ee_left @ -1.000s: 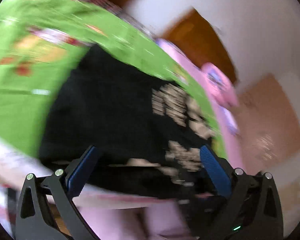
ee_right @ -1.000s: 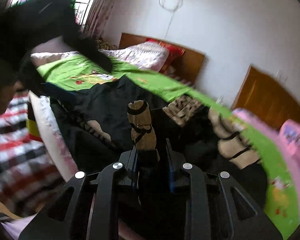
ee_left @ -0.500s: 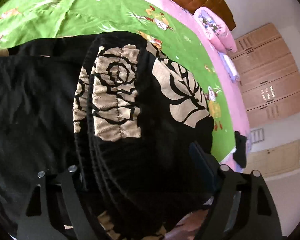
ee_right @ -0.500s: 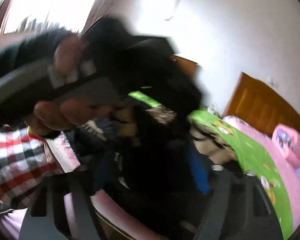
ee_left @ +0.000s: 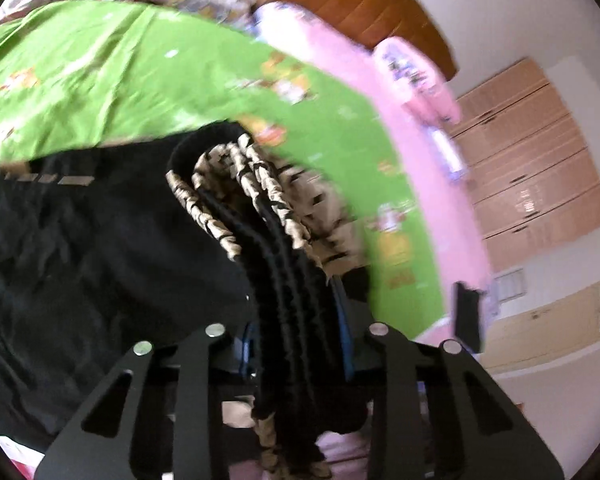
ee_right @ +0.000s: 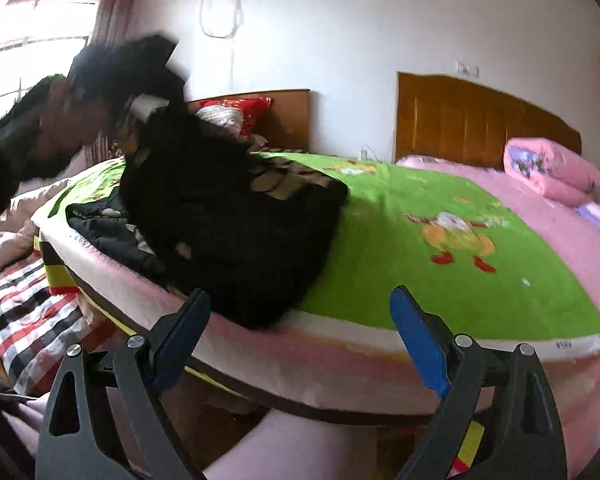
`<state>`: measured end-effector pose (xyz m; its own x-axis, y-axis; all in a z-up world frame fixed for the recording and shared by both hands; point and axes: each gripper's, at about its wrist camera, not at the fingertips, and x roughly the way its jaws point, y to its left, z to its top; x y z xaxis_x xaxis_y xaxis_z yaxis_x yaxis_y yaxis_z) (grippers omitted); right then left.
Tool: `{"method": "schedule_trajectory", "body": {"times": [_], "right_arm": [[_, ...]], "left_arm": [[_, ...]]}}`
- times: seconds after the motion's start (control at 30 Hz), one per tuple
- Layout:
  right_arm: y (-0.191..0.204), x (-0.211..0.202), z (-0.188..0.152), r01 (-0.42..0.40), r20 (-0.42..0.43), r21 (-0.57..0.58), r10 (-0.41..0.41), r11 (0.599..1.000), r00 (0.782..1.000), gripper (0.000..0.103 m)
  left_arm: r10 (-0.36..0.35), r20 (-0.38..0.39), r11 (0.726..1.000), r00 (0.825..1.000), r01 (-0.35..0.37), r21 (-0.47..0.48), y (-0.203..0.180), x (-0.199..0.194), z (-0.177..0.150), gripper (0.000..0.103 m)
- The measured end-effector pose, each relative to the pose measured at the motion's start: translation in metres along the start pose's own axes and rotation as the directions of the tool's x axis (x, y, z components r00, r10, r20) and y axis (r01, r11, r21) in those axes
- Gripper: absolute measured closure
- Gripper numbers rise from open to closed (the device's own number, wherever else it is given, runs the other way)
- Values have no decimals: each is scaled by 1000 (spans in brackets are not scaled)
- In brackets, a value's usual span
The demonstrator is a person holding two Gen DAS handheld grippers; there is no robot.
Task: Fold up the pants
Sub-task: 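Lift the pants with the left gripper while the right gripper carries them off the sheet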
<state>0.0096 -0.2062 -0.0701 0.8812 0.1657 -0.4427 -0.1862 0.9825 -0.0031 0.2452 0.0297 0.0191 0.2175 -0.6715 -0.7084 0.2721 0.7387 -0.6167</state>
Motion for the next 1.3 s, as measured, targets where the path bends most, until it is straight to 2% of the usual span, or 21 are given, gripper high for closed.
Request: {"method": "schedule_trajectory", "body": {"times": [0.17,0.23,0.33,0.4,0.47,0.53,0.67,0.77,0.8,0.87,0.9,0.93,0.97,1.0,1.03,1.1,1.2,1.3], "right_arm": [[38,10,7,91,77,-71,-86,993,993,15],[42,13,12,74,87,-49,-69,996,994,15],[50,23,19,97,95,-31,-94,995,991,15],[56,36,23,154,92,-47,-149,987,985,15],[61,50,24,189,52,-66,-186,980,981,15],[64,60,23,283,48,-101,-280,954,959,15],[44,54,23,321,26,-51,-320,946,947,15],[28,53,18,299,-12,-11,-300,954,954,15],[27,55,15,281,-29,-13,-282,960,959,15],[30,60,10,267,-55,-26,-268,963,962,15],[31,61,8,265,-48,-17,-266,964,963,15],[31,61,8,265,-48,-17,-266,964,963,15],[31,63,10,267,-47,-19,-267,964,962,14],[30,63,10,267,-52,-23,-268,963,962,14],[30,63,11,268,-54,-24,-269,963,962,14],[30,64,12,273,-57,-36,-275,961,960,14],[35,60,19,276,-46,-36,-277,961,960,14],[45,51,29,265,-15,-31,-266,964,964,14]], "left_arm": [[-61,12,998,998,60,10,-36,-3,12,78],[-102,17,995,995,102,-7,-45,-5,18,79],[-137,32,990,990,138,-16,-59,-10,26,79],[-159,46,987,986,160,-30,-64,-15,29,80],[-178,53,983,983,180,-32,-67,-20,30,81],[-190,82,981,978,192,-22,-67,-37,30,81],[-149,172,985,974,160,-56,-26,-78,31,81],[-59,219,984,974,94,-152,42,-101,22,81],[-19,207,981,978,59,-187,69,-101,13,81],[0,176,959,984,49,-278,118,-88,-8,81],[27,144,945,989,22,-325,145,-73,-23,81],[29,136,940,990,19,-341,157,-66,-31,81],[16,140,934,990,35,-357,169,-59,-39,81],[-27,167,924,986,88,-371,181,-56,-47,81],[-63,195,919,979,133,-371,186,-57,-50,81],[-78,214,923,974,152,-354,183,-60,-46,81],[-58,233,949,971,126,-288,160,-75,-31,82],[-55,287,974,956,114,-195,126,-108,-16,82]]}}
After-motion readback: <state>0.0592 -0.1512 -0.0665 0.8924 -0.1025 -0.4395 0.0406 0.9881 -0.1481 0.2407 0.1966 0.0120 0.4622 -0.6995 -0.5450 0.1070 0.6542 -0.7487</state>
